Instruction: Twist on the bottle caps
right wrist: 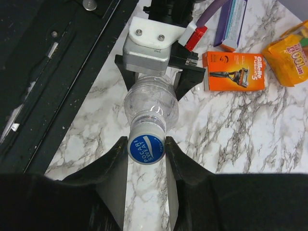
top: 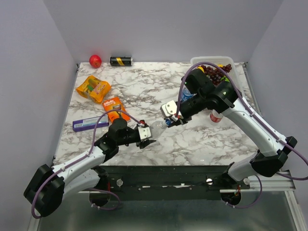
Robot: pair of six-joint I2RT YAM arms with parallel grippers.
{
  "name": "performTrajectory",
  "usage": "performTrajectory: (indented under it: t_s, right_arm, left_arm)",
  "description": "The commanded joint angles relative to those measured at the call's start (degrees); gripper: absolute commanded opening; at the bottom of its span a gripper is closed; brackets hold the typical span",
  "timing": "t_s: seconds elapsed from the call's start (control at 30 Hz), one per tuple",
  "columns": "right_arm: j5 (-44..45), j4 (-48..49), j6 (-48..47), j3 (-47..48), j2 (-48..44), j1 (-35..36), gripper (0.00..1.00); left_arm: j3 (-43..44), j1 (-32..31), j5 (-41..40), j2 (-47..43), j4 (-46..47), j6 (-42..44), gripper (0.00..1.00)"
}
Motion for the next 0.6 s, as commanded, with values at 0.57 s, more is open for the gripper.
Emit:
performTrajectory:
  t_s: [0.57]
  right_arm:
    - [5.06, 2.56, 0.67, -3.68, 0.61, 0.67, 0.28]
  left_arm:
    - [3.31, -3.11, -1.7, -0.33, 5.65, 1.86, 0.0]
